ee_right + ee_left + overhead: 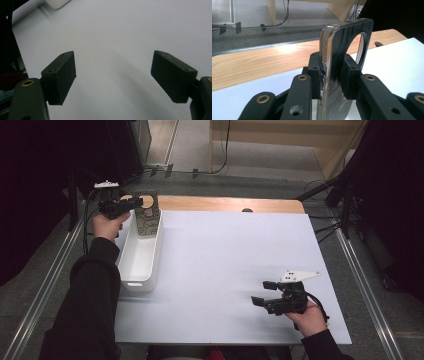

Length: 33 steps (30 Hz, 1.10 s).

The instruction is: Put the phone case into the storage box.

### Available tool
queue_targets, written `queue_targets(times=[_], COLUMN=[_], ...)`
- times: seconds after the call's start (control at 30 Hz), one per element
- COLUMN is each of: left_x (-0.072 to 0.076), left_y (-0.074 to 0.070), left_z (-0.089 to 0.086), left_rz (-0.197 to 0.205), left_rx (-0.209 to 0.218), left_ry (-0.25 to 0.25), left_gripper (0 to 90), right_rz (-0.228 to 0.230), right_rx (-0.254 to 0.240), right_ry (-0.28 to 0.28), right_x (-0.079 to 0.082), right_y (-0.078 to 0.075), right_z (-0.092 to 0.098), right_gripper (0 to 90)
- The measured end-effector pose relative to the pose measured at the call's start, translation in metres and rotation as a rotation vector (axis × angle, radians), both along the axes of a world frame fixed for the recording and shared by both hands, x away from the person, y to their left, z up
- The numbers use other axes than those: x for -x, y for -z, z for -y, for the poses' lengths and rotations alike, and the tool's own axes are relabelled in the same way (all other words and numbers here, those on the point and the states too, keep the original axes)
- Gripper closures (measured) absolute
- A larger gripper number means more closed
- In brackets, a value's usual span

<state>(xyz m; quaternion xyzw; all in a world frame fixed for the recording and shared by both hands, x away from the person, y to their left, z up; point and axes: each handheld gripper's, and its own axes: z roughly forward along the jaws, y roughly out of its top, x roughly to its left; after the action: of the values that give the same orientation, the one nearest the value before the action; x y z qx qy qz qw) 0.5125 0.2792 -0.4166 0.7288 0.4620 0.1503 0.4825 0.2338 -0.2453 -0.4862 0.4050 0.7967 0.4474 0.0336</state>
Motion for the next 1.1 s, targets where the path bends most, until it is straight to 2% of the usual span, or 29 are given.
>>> queue_targets(times=[0.2, 0.43, 0.6, 1.1], left_x=[-0.001, -0.001, -0.002, -0.005], left_y=[0.003, 0.004, 0.006, 0.011], left_z=[0.003, 0.003, 0.003, 0.0], left_rz=[-0.007, 0.009, -0.003, -0.005], left_rx=[-0.006, -0.015, -0.02, 0.0], left_ry=[0.008, 0.007, 0.01, 0.003], left_gripper=[72.3, 72.1, 71.8, 69.1], right_rz=[0.001, -0.001, -0.004, -0.004], right_rx=[0.003, 0.005, 0.004, 0.005], right_ry=[0.001, -0.004, -0.002, -0.006], right_x=[0.0, 0.0, 0.0, 0.0], right_y=[0.001, 0.002, 0.002, 0.002], right_z=[0.0, -0.001, -0.001, -0.001], right_gripper=[19.2, 19.2, 19.2, 19.2])
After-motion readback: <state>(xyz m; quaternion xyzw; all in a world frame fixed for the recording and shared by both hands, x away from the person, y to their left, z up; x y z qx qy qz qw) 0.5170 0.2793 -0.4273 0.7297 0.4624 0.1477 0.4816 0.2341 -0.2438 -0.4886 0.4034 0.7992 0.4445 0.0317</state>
